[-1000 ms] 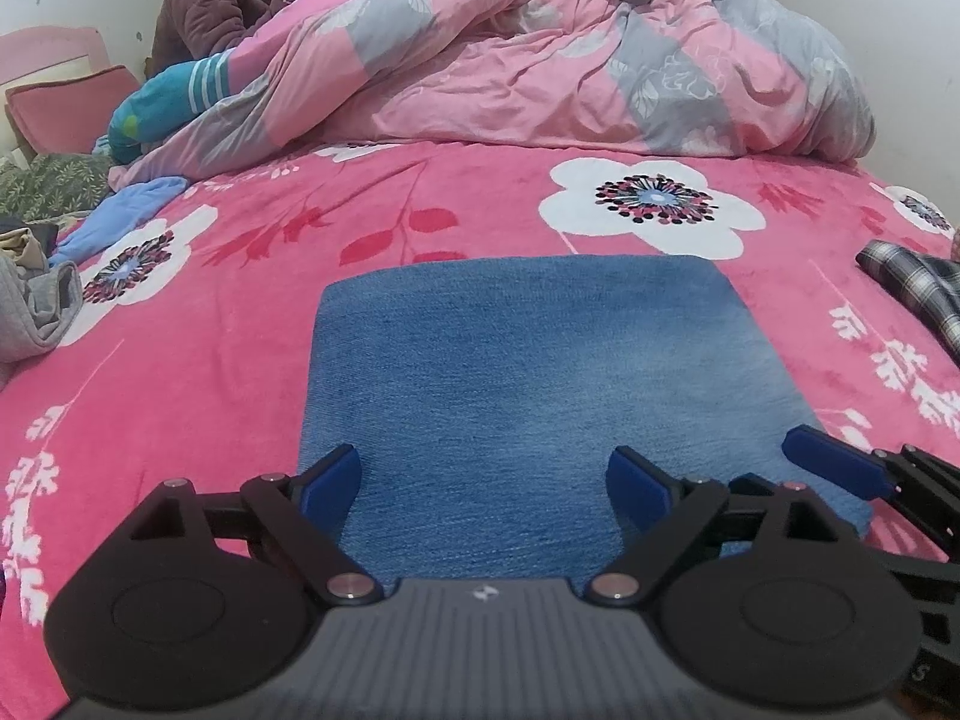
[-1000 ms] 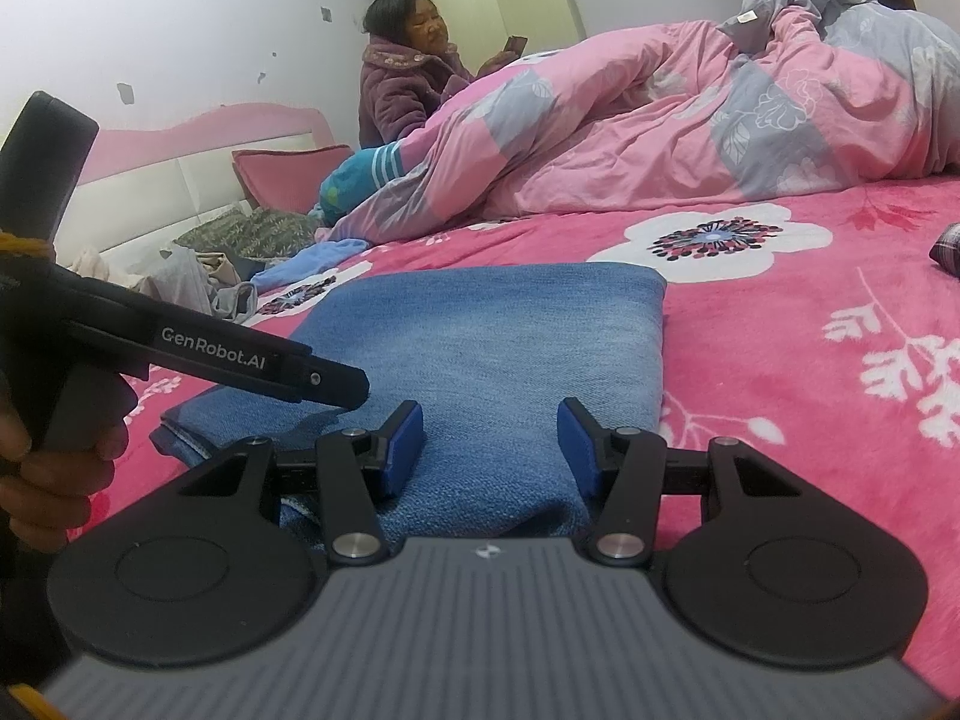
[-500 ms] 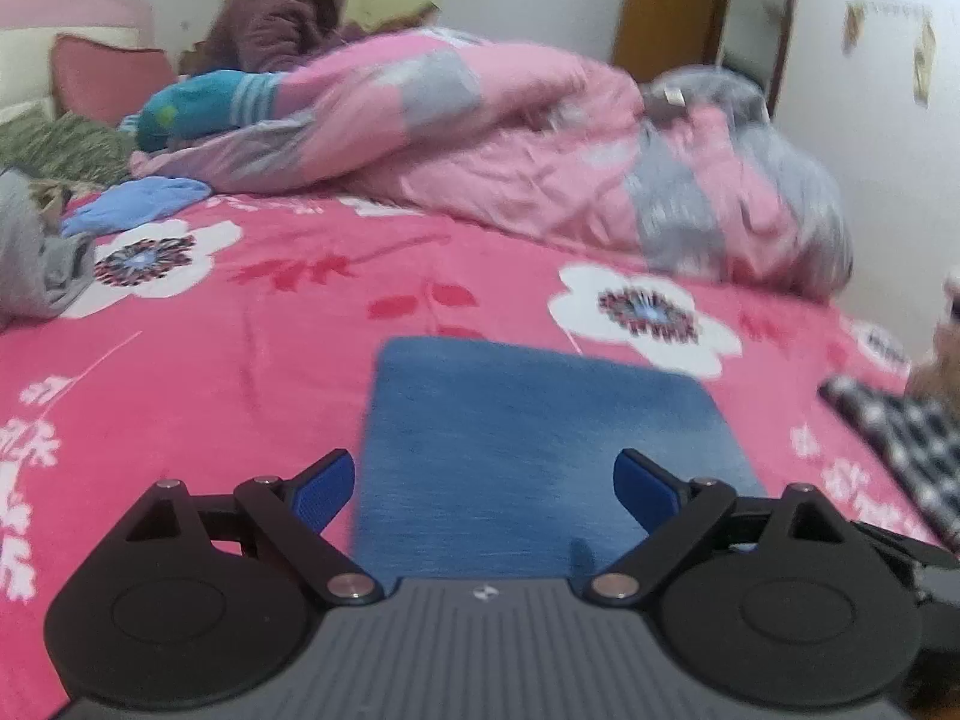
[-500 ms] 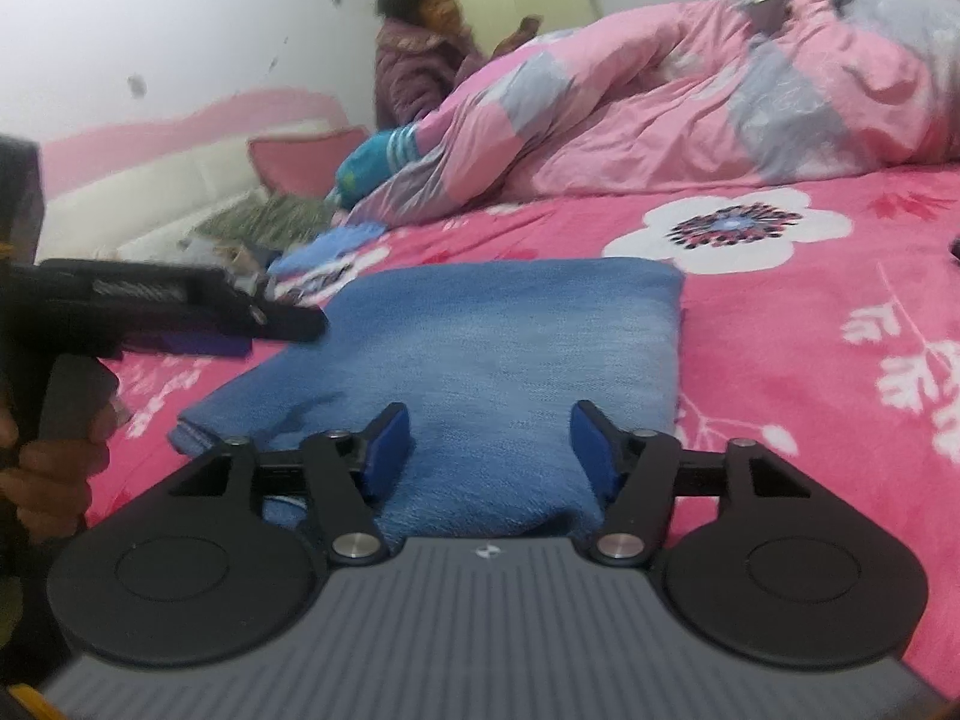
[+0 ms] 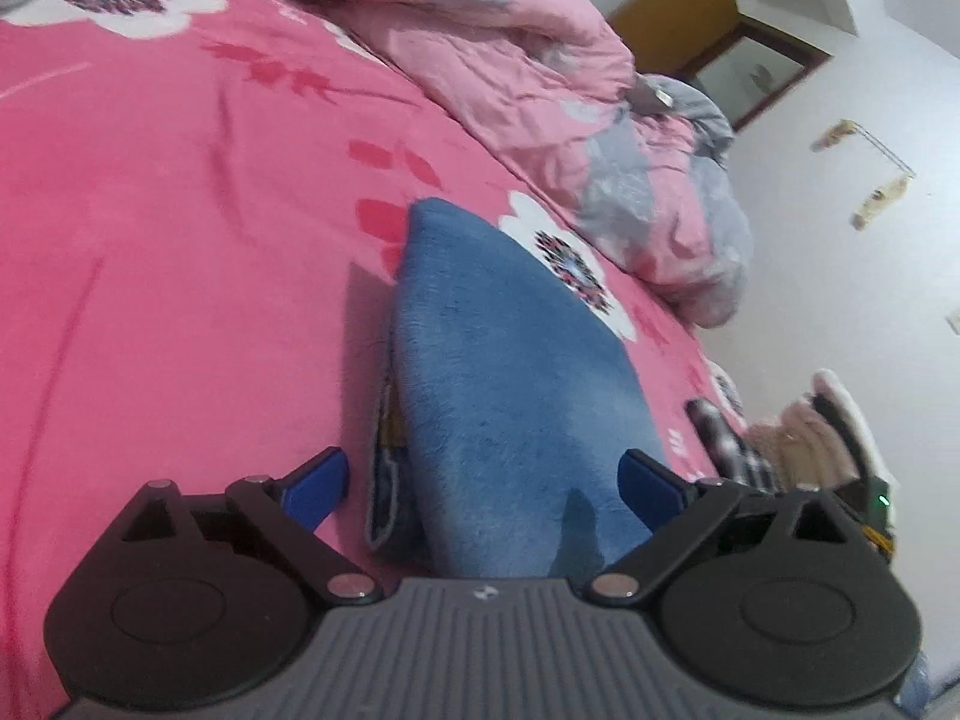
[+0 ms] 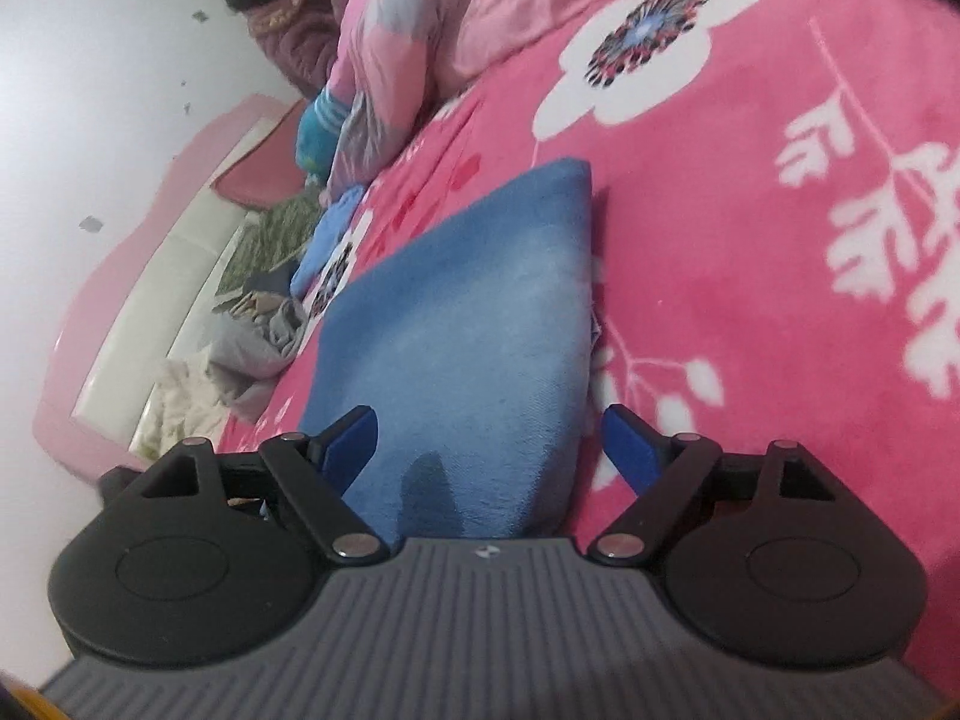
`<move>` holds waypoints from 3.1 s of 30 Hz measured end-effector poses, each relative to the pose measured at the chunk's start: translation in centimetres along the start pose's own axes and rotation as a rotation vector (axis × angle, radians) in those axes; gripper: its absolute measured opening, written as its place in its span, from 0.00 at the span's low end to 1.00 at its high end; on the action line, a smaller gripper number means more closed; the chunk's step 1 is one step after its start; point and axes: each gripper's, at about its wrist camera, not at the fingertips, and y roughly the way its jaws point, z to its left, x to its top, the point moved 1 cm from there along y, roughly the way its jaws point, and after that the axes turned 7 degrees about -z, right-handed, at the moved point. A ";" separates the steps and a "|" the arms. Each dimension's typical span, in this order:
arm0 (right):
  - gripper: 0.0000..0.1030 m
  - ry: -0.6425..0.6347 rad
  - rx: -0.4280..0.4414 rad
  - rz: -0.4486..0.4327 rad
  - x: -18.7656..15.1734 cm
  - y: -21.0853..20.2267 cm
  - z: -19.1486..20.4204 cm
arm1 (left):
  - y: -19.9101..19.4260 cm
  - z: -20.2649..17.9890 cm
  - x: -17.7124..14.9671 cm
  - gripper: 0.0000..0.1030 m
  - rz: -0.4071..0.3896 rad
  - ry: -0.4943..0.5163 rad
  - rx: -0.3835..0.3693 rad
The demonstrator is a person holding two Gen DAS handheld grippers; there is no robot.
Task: Fold clothes
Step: 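Grip the folded blue jeans edge with the left tool while the right tool grips beside it, then lift and carry the folded jeans with both tools onto the plaid shirt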
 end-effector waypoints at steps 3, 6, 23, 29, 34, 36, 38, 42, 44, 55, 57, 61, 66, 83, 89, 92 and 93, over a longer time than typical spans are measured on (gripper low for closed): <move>0.82 0.030 0.022 0.083 0.6 1.2 -0.1 | 1.0 0.5 0.6 0.95 0.033 -0.021 -0.028; 0.82 0.039 0.038 0.151 1.3 2.6 0.2 | 1.8 0.8 1.2 0.94 0.055 -0.033 -0.040; 0.81 0.087 0.113 0.202 3.6 6.2 0.5 | 5.7 1.3 3.6 0.97 0.125 -0.062 -0.127; 0.57 0.114 0.124 0.201 2.9 4.9 -0.5 | 5.0 2.3 3.3 0.96 0.135 -0.095 -0.190; 0.41 0.164 0.184 0.204 3.4 7.7 -1.3 | 6.2 1.5 3.4 1.00 0.129 -0.076 -0.190; 0.31 0.201 0.218 0.194 3.4 8.9 -1.7 | 6.1 1.5 3.5 0.99 0.123 -0.099 -0.200; 0.29 0.209 0.228 0.182 3.5 8.9 -1.5 | 6.0 1.6 3.6 0.98 0.116 -0.131 -0.215; 0.28 0.189 0.229 0.156 3.4 8.0 -0.5 | 5.4 2.1 3.8 0.97 0.100 -0.220 -0.252; 0.27 0.192 0.231 0.143 3.3 7.5 0.0 | 5.1 1.8 3.8 0.97 0.096 -0.234 -0.258; 0.27 0.261 0.253 0.047 1.3 3.3 1.2 | 3.3 -1.4 3.4 0.97 0.107 -0.211 -0.310; 0.27 0.291 0.255 -0.004 0.4 1.9 0.9 | 3.8 -2.7 3.4 0.97 0.129 -0.185 -0.316; 0.27 0.346 0.259 -0.119 -1.3 -1.2 0.2 | 5.6 -6.2 3.5 0.97 0.180 -0.122 -0.324; 0.27 0.437 0.264 -0.283 -2.4 -5.6 -1.6 | 10.0 -11.9 4.2 0.97 0.260 -0.028 -0.349; 0.27 0.631 0.165 -0.942 2.1 -19.9 -10.9 | 35.9 -34.1 1.8 0.97 0.606 0.217 -0.537; 0.27 0.696 0.151 -1.101 2.7 -20.5 -13.7 | 43.0 -38.7 -0.3 0.97 0.693 0.222 -0.561; 0.27 0.725 0.143 -1.143 2.3 -20.7 -15.1 | 45.1 -39.9 -1.9 0.97 0.720 0.242 -0.559; 0.27 0.729 0.135 -1.159 2.2 -20.6 -15.4 | 45.5 -40.1 -2.4 0.97 0.725 0.246 -0.558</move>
